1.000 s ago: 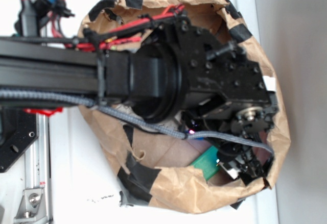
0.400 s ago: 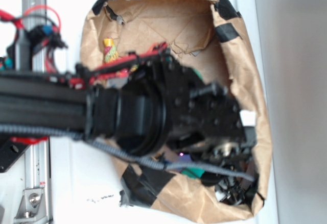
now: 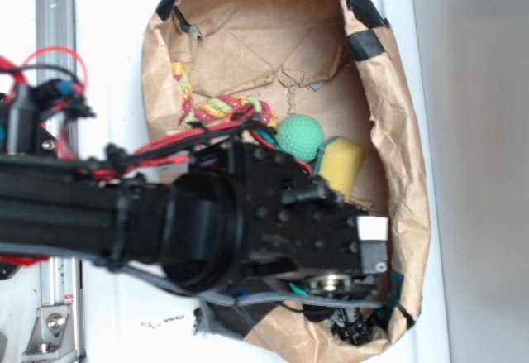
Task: Grab the green block.
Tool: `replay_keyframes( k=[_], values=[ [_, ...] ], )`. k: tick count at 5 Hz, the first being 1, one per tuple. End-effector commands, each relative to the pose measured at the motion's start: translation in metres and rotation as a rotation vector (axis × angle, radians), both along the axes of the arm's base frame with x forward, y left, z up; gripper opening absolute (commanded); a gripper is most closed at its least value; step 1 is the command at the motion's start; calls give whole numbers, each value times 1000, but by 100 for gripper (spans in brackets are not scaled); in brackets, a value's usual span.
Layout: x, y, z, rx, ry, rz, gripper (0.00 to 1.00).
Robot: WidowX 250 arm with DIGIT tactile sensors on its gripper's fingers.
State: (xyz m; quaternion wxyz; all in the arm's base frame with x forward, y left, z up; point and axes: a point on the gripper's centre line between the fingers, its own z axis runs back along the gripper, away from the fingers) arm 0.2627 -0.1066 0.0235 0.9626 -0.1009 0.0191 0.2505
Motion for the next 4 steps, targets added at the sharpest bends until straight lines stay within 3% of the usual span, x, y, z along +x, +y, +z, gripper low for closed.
replay_keyframes(
  k=[1,3,4],
  values=[
    [-5,11,5,70,-81,-112,0],
    [7,85,81,175,-215,-135,0],
    [8,104,118,199,-222,-221,0]
  ],
)
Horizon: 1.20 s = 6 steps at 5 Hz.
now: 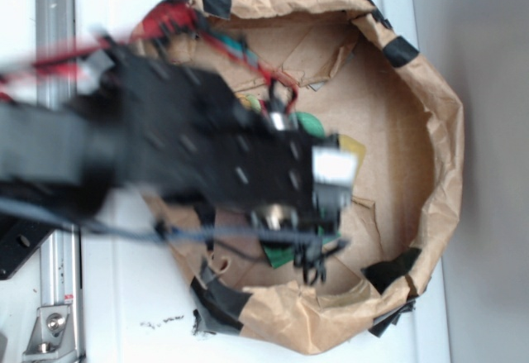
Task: Grab the green block.
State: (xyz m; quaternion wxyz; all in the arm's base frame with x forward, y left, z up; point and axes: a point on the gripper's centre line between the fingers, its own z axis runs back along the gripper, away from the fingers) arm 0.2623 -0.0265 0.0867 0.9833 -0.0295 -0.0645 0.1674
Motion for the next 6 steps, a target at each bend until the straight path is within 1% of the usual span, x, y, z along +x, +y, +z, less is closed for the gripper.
replay_keyframes(
  k=[1,2,3,4,5,6],
  values=[
    [8,21,60,-3,-60,-92,0],
    [12,12,42,1,-32,-87,100],
    [23,-5,8,-39,-28,-109,100],
    [31,-22,-23,-41,-3,-100,100],
    [30,-34,-40,-62,38,-129,100],
    [18,-51,-46,-93,66,-146,100]
  ],
)
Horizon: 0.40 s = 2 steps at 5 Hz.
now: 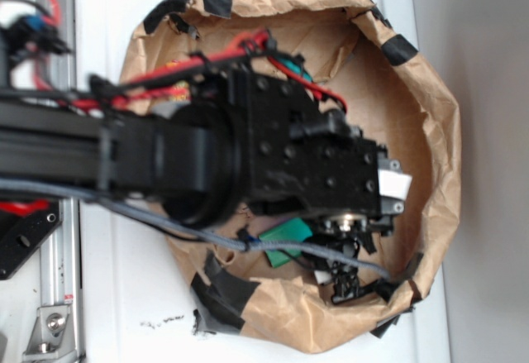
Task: Grab the green block.
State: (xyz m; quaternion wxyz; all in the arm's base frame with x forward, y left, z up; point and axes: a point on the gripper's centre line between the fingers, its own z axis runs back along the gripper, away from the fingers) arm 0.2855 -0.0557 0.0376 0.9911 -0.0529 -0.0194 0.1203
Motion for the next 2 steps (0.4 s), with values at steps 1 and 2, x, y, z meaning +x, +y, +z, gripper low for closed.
replay_keyframes(
  k=[1,2],
  values=[
    [-14,-28,0,-14,0,-43,100],
    [-18,-26,-10,-3,16,-53,100]
  ],
)
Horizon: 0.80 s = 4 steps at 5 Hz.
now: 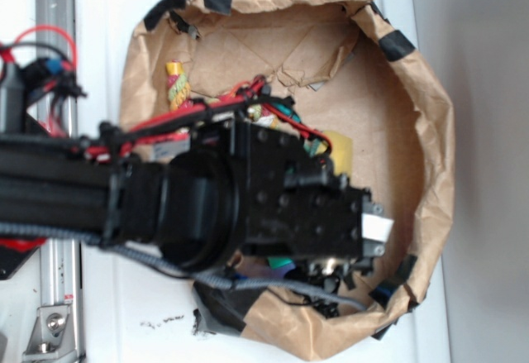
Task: Grab the green block.
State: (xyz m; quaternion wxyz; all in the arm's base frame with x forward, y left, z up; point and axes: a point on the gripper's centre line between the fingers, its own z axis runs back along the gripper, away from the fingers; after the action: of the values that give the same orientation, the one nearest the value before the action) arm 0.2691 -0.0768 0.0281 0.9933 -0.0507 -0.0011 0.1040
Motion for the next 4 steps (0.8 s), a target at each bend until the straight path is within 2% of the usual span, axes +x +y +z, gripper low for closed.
replay_keyframes(
  k=[1,2,3,4],
  values=[
    [-6,2,-9,26,-31,-17,0],
    [-4,13,5,61,-78,-62,0],
    [-1,33,51,85,-160,-66,0],
    [1,54,99,82,-185,-88,0]
  ],
)
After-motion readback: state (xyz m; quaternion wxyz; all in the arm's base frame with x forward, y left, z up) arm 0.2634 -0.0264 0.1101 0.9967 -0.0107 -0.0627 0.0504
